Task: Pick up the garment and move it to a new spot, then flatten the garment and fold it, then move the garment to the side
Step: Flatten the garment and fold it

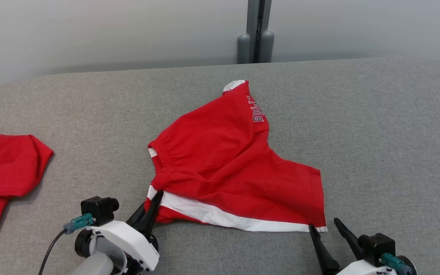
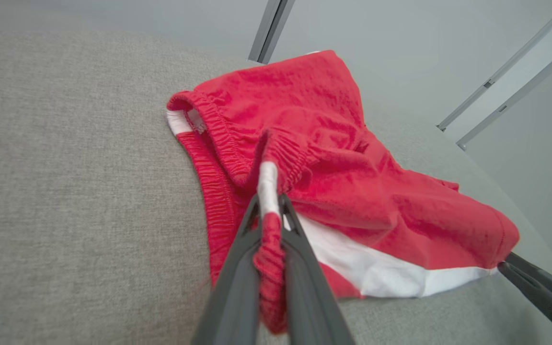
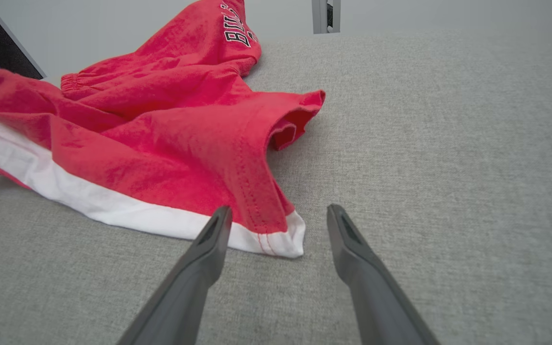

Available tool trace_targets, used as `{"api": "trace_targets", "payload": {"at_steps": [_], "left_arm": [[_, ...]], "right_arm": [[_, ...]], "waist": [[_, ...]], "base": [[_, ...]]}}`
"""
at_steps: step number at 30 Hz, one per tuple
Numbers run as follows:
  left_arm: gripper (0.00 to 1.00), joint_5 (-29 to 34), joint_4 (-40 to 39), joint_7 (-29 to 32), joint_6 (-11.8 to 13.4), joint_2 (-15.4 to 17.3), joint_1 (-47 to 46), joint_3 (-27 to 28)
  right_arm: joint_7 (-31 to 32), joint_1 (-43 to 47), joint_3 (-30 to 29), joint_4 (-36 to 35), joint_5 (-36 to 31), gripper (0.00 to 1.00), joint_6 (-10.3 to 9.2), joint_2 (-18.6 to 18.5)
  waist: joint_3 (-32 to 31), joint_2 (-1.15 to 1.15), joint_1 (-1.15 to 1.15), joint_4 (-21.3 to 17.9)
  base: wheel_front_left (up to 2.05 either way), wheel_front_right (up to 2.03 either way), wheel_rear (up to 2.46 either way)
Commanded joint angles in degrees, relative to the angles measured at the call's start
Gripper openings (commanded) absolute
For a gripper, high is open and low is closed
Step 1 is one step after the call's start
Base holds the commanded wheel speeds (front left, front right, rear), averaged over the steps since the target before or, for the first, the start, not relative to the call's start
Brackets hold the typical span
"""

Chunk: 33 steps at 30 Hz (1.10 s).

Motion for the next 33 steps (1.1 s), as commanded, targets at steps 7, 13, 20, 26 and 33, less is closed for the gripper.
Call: {"api": "trace_targets", "payload": {"at_steps": [7,13,20,26,33], "left_arm": [[0.00,1.4,-0.4,-0.4,-0.1,-1.0,0.5,1.2],[0.00,2.6,-1.0,-0.4,-0.1,-1.5,1.1,2.2],[0.00,7.2,-5.6,-0.4,-0.1,-1.6,2.1,7.3],[0.00,11.5,-11.2,-0.4,-0.1,-0.6,2.8,11.2],[0.00,13.7,-15.0,-0.4,-0.1,3.9,-2.8,12.1]], "right_arm": [[0.0,-1.6,0.9,2.6,0.8,0.86,-0.02,-0.7],[0.0,-2.1,1.2,4.1,0.9,0.31,-0.02,-1.0],[0.0,-3.1,1.2,1.4,2.4,0.00,-0.02,-1.2],[0.0,-4.9,-0.1,-5.9,5.3,0.00,-0.02,-1.9],[0.0,-13.2,-1.8,-14.5,8.9,0.00,-0.02,-4.8]], "waist": [[0.7,0.00,0.00,0.9],[1.1,0.00,0.00,1.3],[-0.1,0.00,0.00,1.5],[-3.3,0.00,0.00,1.0],[-6.6,0.00,0.00,0.1]], "base": [[0.00,0.00,0.00],[0.00,0.00,0.00],[0.00,0.00,0.00],[0.00,0.00,0.00],[0.00,0.00,0.00]]}}
